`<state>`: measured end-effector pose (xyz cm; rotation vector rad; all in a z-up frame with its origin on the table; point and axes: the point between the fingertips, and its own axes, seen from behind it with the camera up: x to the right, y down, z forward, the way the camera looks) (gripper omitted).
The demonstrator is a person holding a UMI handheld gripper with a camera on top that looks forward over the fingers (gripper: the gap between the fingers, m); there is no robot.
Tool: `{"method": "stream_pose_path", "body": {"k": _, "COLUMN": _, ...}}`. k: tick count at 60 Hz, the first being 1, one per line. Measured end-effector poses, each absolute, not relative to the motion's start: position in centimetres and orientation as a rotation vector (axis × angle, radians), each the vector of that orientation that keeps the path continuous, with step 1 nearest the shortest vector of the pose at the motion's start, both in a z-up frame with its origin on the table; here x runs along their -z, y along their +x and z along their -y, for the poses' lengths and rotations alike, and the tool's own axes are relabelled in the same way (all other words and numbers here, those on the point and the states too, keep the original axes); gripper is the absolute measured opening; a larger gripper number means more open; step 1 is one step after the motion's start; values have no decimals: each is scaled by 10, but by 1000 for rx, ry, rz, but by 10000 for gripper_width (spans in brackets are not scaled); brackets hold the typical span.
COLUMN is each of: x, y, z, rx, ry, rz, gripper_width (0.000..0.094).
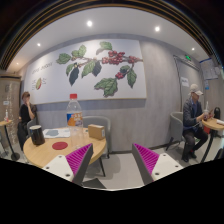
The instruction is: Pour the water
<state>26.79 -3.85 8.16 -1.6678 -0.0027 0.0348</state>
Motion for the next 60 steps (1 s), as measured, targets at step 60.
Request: {"method": "stream_pose_path", "body": {"k": 60, "x": -111, "y": 123, "z": -120, "rx": -149, "ry": -1646, "rz": 143, "gripper_width": 841}}
